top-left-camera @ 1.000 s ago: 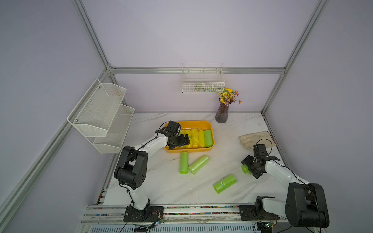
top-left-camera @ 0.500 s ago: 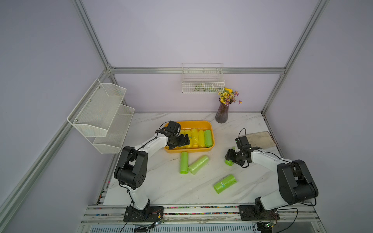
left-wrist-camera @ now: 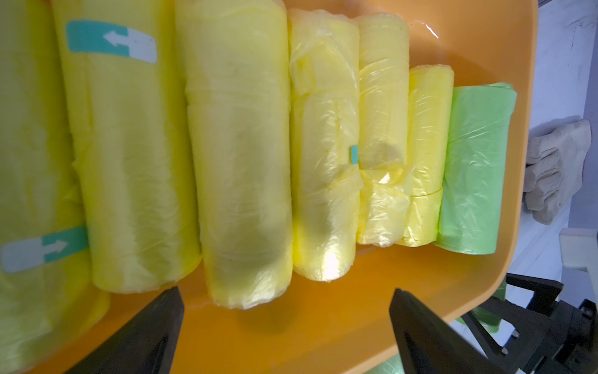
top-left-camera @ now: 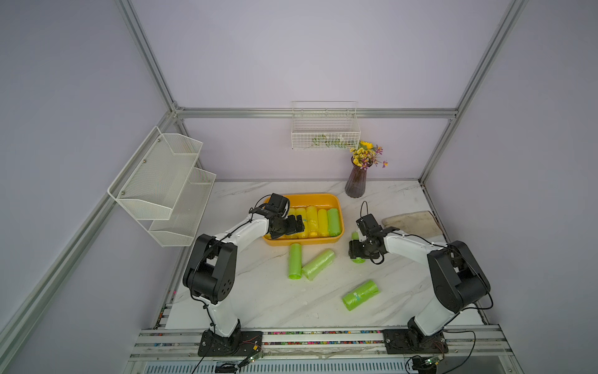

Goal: Put the roll of trash bags into the storage box
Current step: Pick up the roll of trash bags from the center of the board.

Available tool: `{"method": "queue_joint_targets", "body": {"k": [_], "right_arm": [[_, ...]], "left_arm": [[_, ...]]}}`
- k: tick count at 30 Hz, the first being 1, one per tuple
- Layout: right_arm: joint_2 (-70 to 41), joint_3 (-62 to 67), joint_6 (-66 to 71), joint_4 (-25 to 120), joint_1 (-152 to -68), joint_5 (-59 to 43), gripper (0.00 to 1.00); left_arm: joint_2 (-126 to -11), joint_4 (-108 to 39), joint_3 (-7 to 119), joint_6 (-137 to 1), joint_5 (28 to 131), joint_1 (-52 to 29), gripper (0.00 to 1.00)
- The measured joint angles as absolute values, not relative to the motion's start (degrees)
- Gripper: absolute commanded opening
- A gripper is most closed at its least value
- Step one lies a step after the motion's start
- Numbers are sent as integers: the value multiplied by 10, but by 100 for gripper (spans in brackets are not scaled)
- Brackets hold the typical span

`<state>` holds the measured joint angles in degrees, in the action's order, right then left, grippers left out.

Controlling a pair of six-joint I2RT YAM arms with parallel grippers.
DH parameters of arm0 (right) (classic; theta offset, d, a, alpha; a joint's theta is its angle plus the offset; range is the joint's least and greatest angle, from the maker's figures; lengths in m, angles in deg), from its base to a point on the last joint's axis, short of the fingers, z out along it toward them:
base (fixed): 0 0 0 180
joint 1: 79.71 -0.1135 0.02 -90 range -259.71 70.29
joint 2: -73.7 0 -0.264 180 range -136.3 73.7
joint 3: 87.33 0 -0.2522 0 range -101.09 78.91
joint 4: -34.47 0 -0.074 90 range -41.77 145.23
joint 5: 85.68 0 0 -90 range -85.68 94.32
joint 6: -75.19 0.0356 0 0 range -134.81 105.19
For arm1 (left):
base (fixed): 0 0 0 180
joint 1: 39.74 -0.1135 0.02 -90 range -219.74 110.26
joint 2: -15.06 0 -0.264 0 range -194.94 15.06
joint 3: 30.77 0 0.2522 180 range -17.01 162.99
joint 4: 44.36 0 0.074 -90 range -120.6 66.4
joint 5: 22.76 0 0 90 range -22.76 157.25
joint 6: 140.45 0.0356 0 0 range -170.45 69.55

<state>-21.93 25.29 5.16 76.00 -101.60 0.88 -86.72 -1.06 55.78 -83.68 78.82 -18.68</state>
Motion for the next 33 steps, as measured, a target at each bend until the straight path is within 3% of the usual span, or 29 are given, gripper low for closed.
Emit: {"method": "queue_joint_targets", "body": {"k": [7, 16, 23, 29, 33], "right_arm": [[-230, 235, 57, 778, -1016, 10, 82], [-275, 177, 70, 800, -1016, 36, 82], [-287, 165, 75, 805, -1016, 47, 68], [-282, 167, 74, 809, -1016, 51, 50], [-274, 170, 74, 815, -1016, 54, 46]], "left_arm": [[-867, -10, 564, -837, 788, -187, 100], [-861, -9, 564, -837, 779, -187, 100], [-856, -9, 564, -837, 775, -187, 100], [-856, -9, 564, -837, 774, -187, 100], [-858, 5, 583, -835, 772, -187, 100]]}}
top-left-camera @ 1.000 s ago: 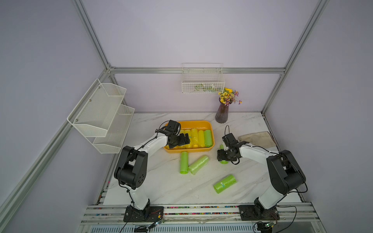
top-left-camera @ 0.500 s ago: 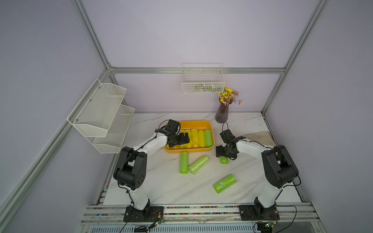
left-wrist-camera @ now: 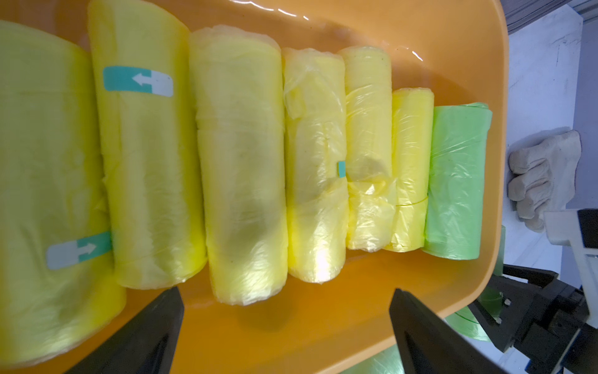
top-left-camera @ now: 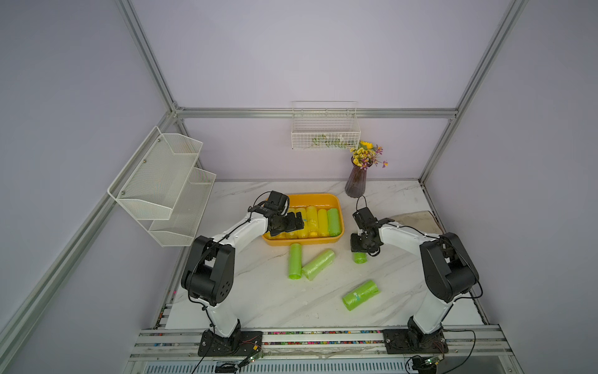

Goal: Put the roll of trash bags into the storage box
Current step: Pick up the roll of trash bags from the center of the board.

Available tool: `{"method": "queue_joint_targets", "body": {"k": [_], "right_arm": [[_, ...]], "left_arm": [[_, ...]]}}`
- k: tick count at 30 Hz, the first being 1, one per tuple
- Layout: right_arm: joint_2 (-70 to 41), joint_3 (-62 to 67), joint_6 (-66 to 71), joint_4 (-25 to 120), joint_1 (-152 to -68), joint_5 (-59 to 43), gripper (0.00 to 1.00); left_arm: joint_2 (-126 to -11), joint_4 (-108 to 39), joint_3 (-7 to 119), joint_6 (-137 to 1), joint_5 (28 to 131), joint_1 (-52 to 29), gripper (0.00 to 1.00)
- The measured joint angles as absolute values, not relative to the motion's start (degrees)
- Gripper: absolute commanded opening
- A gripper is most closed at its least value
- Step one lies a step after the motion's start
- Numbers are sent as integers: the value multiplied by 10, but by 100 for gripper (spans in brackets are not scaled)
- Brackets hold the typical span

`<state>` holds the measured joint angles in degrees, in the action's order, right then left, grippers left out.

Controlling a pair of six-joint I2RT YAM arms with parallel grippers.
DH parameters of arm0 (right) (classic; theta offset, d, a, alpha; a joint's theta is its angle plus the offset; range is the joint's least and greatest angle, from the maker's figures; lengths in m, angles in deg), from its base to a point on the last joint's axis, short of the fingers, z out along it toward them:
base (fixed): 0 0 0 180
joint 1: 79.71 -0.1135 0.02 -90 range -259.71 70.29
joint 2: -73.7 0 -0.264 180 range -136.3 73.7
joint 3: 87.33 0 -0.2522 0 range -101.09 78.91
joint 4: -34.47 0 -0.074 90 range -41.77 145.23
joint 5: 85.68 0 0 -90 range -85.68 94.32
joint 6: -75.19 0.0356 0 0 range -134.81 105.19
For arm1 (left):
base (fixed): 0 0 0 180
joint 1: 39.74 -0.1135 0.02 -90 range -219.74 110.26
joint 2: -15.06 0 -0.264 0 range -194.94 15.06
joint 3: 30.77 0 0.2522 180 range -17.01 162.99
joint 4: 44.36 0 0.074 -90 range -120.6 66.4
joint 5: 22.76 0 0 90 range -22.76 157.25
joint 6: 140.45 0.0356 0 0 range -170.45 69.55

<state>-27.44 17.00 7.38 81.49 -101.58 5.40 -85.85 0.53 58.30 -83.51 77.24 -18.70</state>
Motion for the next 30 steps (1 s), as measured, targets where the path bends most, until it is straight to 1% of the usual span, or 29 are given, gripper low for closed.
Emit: {"method": "queue_joint_targets", "body": {"k": [4, 8, 15, 19, 24, 30], "right_arm": [[-274, 164, 72, 828, -1016, 53, 45], [-272, 130, 69, 849, -1016, 49, 44], [-261, 1, 54, 863, -1016, 29, 42], [-264, -69, 49, 862, -1016, -3, 40], [-303, -136, 55, 845, -1018, -55, 40], [-359, -143, 78, 821, -1031, -90, 40]], "left_arm": [[-874, 5, 632, -826, 773, -187, 100], [-878, 2, 649, -823, 773, -187, 100], [-884, 4, 650, -823, 773, -187, 100], [-884, 3, 647, -823, 773, -187, 100], [-884, 3, 644, -823, 773, -187, 100], [-884, 3, 629, -824, 773, -187, 100]]}}
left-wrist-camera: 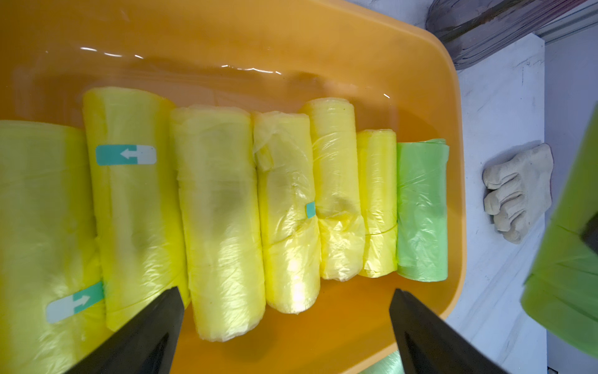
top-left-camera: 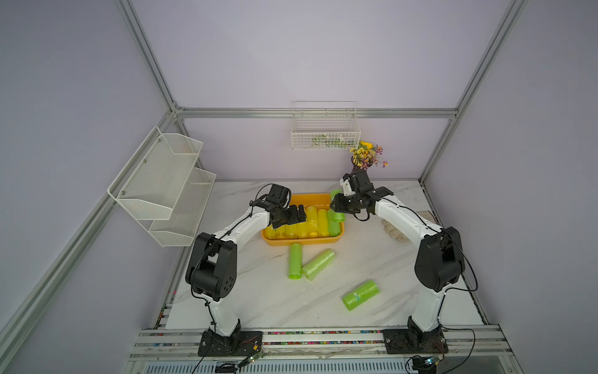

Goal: Put the roll of trash bags into the storage box
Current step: Pick up the roll of trash bags from the center of the board, then place the roll of trash bags in the storage box.

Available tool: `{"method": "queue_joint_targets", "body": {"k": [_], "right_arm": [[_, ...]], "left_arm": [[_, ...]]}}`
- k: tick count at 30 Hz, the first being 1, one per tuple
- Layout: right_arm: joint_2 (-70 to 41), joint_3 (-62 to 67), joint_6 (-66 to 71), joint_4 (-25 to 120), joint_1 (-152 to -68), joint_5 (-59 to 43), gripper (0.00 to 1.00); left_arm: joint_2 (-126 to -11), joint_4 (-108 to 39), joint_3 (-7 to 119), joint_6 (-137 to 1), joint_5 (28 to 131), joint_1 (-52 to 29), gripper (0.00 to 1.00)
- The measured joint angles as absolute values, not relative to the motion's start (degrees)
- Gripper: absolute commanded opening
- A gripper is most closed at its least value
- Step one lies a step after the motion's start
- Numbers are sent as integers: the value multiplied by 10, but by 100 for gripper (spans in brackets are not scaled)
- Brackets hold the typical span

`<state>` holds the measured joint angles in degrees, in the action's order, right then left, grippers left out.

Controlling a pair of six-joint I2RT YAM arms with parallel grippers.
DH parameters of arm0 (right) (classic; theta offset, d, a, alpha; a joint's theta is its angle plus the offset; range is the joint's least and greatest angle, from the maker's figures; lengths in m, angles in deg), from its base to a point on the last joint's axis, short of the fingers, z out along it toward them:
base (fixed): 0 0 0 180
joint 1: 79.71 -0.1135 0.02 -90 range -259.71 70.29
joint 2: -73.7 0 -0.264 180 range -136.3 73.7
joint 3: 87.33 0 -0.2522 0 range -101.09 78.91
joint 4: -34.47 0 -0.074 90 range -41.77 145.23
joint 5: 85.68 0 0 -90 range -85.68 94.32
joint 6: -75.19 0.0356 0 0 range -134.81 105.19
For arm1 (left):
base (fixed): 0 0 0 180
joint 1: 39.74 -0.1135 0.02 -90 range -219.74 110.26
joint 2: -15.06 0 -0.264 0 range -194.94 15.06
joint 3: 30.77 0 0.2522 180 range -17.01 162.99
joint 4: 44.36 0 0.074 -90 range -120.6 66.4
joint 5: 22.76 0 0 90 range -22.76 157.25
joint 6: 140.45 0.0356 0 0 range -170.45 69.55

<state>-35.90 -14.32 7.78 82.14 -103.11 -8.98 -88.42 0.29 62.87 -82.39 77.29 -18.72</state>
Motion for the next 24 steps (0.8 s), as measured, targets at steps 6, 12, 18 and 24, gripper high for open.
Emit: {"method": "queue_joint_targets", "body": {"k": [6, 12, 18, 24], "right_arm": [[-422, -158, 85, 821, -1060, -103, 41], [-443, -157, 89, 825, -1068, -100, 44], [-443, -157, 96, 824, -1067, -82, 44], [-449, -157, 104, 822, -1067, -78, 50]], "left_arm": [[-884, 3, 617, -824, 773, -187, 100], [-879, 0, 602, -825, 773, -187, 100], [-878, -1, 600, -826, 773, -187, 100], [-878, -1, 600, -826, 773, -187, 100]]}}
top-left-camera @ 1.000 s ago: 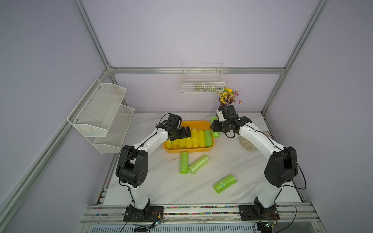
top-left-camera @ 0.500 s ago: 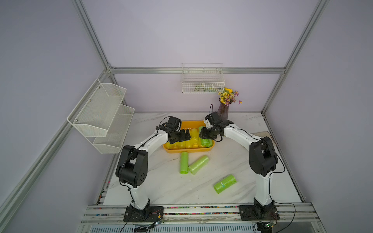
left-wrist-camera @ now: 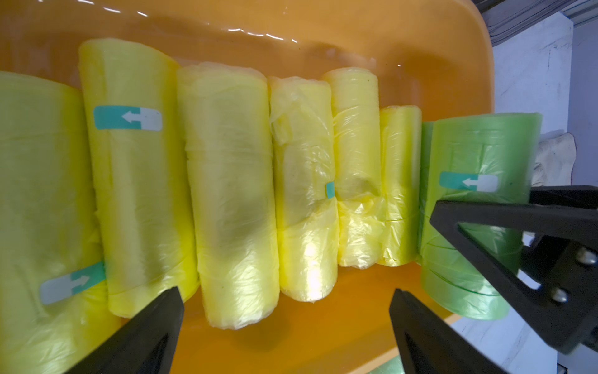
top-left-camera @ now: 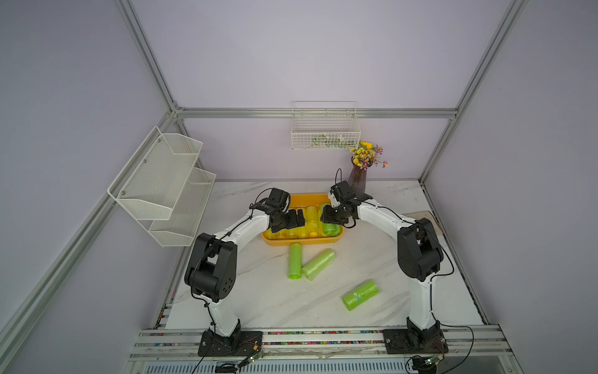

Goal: Put the roll of trash bags into the storage box
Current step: Place the roll of trash bags in the storage box.

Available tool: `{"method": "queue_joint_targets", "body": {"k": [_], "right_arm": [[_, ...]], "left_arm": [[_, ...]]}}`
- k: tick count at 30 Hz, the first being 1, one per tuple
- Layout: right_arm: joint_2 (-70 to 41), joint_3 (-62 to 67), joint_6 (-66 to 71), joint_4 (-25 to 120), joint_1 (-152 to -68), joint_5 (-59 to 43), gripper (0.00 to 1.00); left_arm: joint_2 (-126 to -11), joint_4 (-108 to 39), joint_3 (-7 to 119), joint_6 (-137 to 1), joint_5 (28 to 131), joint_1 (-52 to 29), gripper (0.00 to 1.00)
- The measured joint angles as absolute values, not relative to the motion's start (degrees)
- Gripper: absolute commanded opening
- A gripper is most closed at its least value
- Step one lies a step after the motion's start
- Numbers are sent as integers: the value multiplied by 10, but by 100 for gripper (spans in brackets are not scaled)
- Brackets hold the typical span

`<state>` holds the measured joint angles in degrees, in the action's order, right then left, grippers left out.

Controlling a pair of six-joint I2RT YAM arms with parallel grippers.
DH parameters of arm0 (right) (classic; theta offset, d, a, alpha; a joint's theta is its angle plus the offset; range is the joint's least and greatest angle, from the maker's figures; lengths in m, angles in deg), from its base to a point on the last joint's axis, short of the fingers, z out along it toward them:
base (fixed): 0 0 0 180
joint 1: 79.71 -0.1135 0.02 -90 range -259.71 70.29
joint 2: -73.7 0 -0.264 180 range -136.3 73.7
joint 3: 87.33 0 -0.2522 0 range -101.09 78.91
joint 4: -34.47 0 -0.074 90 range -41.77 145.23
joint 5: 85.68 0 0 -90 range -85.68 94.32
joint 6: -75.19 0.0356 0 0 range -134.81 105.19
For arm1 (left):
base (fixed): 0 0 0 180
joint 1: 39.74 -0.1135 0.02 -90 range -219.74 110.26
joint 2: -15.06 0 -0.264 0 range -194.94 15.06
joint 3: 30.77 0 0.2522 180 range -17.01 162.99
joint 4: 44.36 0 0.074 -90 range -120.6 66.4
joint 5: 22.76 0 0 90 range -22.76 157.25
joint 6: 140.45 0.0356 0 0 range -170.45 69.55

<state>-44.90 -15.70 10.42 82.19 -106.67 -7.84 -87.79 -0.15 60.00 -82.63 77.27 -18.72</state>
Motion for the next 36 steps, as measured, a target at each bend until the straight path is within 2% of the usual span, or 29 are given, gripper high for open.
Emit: {"method": "queue_joint_targets", "body": {"k": [15, 32, 36], "right_arm": [[-447, -157, 106, 810, -1068, -66, 64], [-386, -155, 104, 822, -1067, -40, 65], [-369, -137, 104, 821, -1067, -43, 61]], "left_arm": [[-869, -3, 600, -828, 773, -187, 100], [-857, -14, 583, -828, 774, -187, 100], [-856, -14, 575, -828, 774, -187, 100]]}}
